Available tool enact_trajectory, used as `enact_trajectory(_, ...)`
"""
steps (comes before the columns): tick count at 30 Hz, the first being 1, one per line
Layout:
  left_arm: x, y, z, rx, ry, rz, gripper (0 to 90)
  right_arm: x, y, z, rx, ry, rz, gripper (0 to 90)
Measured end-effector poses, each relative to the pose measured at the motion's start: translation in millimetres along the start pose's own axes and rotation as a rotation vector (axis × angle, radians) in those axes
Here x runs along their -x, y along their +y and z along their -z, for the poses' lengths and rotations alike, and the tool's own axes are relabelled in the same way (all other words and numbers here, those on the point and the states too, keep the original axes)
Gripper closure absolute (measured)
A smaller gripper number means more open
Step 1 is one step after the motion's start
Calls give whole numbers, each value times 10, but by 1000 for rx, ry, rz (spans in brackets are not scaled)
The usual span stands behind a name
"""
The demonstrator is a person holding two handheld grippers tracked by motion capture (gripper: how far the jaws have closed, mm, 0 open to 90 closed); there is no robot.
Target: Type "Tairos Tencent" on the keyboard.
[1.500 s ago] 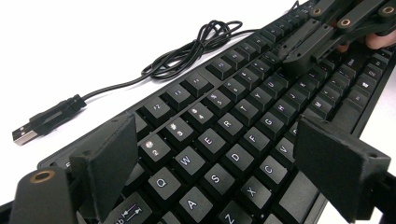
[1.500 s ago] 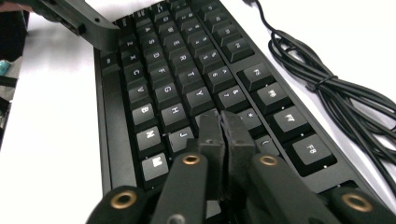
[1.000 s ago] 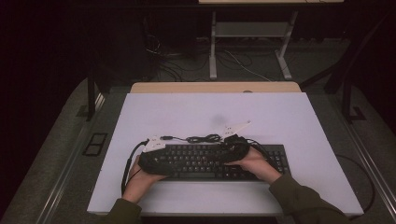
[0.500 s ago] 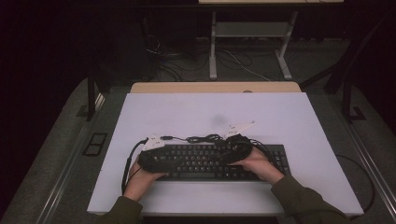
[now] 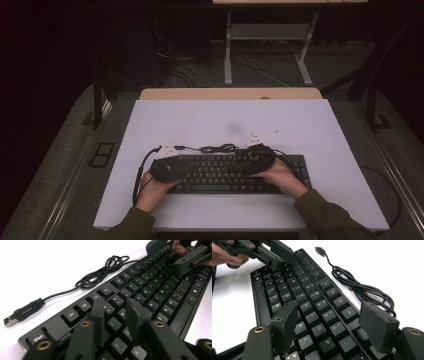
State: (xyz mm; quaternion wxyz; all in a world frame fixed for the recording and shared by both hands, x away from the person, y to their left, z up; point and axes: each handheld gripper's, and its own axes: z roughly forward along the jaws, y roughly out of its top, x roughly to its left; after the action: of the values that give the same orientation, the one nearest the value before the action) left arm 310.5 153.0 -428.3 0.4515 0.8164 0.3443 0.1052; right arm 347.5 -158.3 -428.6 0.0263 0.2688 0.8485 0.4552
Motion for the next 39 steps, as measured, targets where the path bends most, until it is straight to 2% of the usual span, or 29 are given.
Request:
enact_trajectory(6, 5, 24, -32, 0, -21, 0, 817, 10, -24, 38, 2, -9, -8, 302)
enact_trajectory(12, 12, 48, -85, -18, -47, -8, 891, 15, -49, 85, 7, -22, -19, 299)
enact_trajectory(23, 33, 71, -185, -48, -73, -21, 892, 34, -88, 152, 14, -41, -30, 292)
enact_trajectory(39, 46, 69, -261, -81, -66, -32, 892, 37, -102, 175, 18, -50, -37, 291)
